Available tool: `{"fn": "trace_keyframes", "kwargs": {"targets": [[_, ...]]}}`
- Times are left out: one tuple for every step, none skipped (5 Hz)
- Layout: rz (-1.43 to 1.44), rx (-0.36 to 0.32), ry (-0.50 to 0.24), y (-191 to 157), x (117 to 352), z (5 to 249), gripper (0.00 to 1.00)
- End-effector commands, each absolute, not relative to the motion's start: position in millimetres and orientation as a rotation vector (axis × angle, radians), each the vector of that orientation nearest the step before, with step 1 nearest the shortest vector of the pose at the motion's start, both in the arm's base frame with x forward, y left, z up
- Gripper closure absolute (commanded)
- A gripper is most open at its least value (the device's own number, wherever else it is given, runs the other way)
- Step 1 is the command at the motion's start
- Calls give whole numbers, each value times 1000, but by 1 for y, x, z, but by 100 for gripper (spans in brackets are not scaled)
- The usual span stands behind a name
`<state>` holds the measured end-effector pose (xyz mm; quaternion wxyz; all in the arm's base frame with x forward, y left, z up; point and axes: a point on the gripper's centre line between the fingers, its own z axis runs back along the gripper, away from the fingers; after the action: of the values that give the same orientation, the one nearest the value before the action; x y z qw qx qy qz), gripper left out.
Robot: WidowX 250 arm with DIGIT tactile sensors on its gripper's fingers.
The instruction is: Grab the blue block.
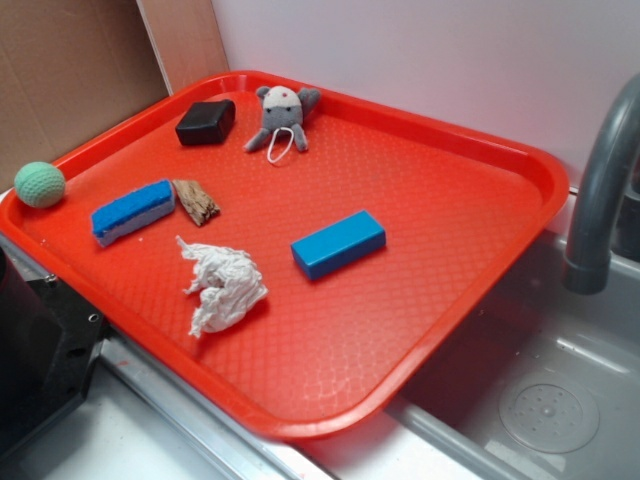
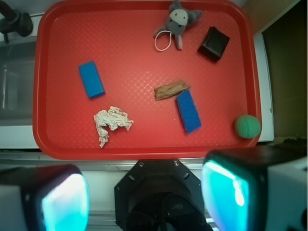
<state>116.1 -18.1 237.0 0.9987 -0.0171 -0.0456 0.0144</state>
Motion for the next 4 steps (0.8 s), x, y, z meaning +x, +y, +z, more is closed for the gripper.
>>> {"fn": "trace_keyframes", "kwargs": {"targets": [[29,-34,-91,-18,116,237,0],[185,-16,-17,-30,141,194,0],[156,-7,-170,-61,169,168,0],[111,-35,-200,-81,190,139,0]]}}
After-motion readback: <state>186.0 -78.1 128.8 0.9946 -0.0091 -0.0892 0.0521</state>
